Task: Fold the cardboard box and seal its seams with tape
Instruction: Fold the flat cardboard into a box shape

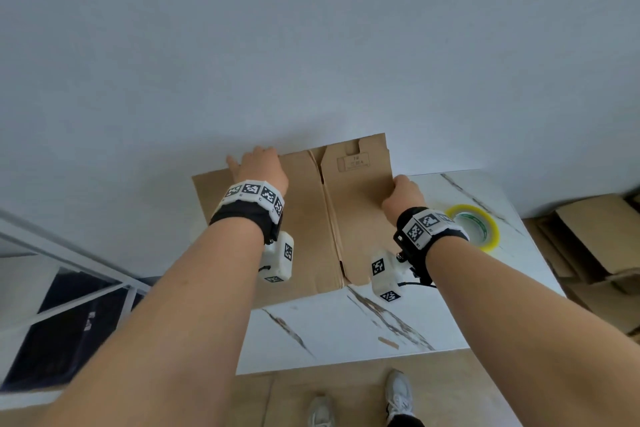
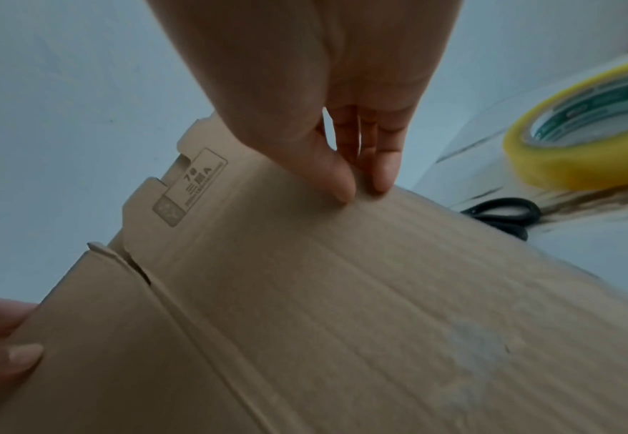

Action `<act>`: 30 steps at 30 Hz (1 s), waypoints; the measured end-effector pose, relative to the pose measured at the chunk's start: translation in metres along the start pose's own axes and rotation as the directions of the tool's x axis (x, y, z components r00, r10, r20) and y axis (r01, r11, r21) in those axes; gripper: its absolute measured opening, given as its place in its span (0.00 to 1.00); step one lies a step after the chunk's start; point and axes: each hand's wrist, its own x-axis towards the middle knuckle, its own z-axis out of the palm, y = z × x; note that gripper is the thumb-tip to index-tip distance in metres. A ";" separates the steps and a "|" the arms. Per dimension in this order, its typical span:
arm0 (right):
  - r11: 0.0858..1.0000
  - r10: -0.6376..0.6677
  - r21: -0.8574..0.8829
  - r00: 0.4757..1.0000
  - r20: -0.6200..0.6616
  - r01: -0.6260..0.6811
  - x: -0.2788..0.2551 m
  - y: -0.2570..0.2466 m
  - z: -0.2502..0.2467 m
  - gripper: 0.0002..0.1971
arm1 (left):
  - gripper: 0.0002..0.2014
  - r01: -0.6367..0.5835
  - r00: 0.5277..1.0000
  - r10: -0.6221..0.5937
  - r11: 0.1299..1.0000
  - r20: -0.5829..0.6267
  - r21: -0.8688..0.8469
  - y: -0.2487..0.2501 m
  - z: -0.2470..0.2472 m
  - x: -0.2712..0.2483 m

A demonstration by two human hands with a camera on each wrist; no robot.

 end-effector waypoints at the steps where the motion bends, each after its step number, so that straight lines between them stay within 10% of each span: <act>1: 1.000 -0.003 0.010 1.000 -0.003 0.003 -0.004 -0.003 -0.002 0.24 | 0.18 -0.001 1.000 0.001 0.999 -0.003 -0.034 -0.003 -0.006 -0.002; 11: 0.968 -0.081 0.218 0.978 -0.190 0.123 -0.041 -0.044 -0.028 0.31 | 0.16 -0.125 0.991 0.134 0.947 0.011 -0.295 -0.014 -0.039 -0.026; 17: 0.919 -0.355 -0.004 0.822 -0.445 0.395 -0.066 -0.061 -0.036 0.23 | 0.16 -0.213 0.977 0.211 0.929 -0.040 -0.304 -0.007 -0.041 -0.036; 30: 0.905 -0.425 -0.018 0.905 0.011 0.425 -0.071 -0.065 -0.069 0.12 | 0.18 -0.244 0.941 0.166 0.938 -0.296 -0.248 0.021 -0.036 -0.061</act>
